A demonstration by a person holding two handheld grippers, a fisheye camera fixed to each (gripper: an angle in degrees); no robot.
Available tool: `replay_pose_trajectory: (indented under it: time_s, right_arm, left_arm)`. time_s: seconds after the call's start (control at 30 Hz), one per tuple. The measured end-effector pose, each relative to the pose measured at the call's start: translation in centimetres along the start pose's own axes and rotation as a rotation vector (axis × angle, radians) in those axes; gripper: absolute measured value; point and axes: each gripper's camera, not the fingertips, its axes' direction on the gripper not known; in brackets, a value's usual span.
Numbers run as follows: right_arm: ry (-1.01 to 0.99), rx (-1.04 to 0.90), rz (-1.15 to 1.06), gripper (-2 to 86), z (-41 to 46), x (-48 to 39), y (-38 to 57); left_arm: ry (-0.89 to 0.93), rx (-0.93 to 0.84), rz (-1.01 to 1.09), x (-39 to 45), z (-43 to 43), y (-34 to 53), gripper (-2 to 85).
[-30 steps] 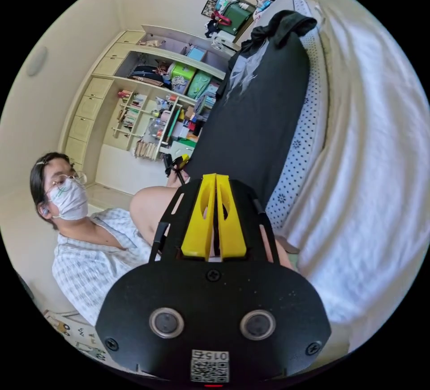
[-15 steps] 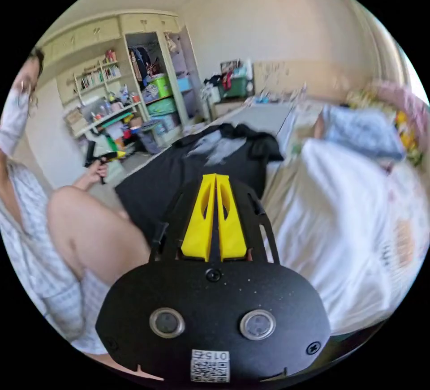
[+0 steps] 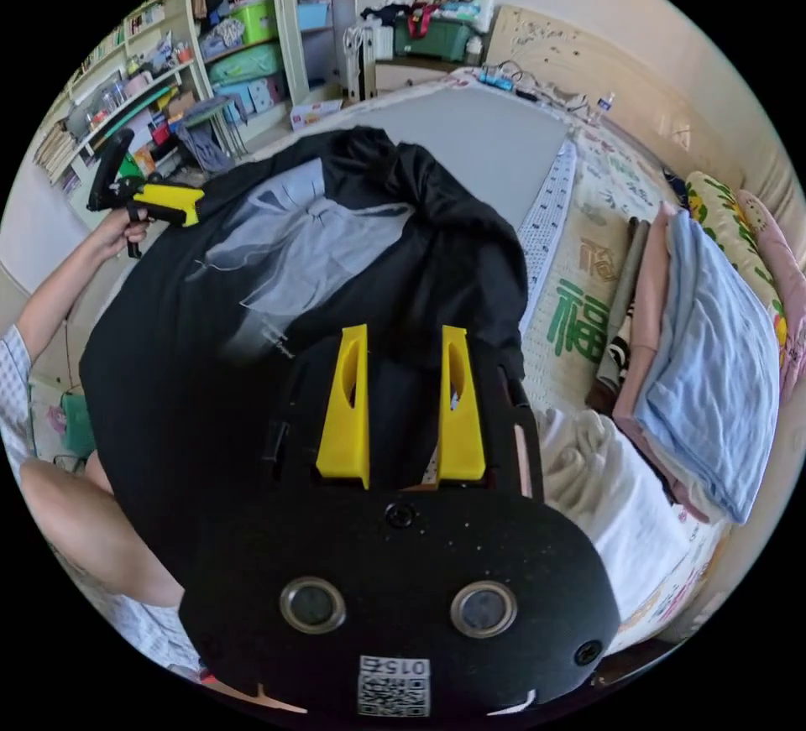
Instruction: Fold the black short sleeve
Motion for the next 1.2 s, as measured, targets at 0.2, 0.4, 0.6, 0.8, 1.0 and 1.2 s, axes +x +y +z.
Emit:
replay_pose_trajectory:
  time_s: [0.2, 0.4, 0.6, 0.8, 1.0, 1.2]
  right_arm:
    - [-0.006, 0.179, 0.198, 0.3, -8.5, 8.4, -1.2]
    - [0.309, 0.145, 0.586, 0.1, -11.4, 18.8, -0.1]
    - [0.343, 0.094, 0.615, 5.7, -13.5, 19.3, -1.5]
    - [0.313, 0.303, 0.359, 6.5, -19.0, 13.2, -6.6]
    - [0.028, 0.173, 0.142, 5.8, -12.9, 5.7, -14.9]
    - [0.274, 0.026, 0.186, 0.0, -6.6, 4.2, -18.4]
  left_arm:
    - [0.033, 0.199, -0.137, -7.5, -4.2, -1.1, 0.0]
    - [-0.327, 0.342, -0.496, -17.3, -6.7, 0.6, -0.4]
    - [-0.237, 0.304, -0.583, -20.2, -3.6, 3.5, 1.1]
    - [-0.277, 0.291, -0.342, -14.9, -5.6, -1.7, 4.8]
    - [-0.247, 0.293, -0.211, -9.4, -2.8, -7.5, 4.3]
    - [-0.105, 0.117, -0.234, -10.4, 3.8, -9.9, -0.1]
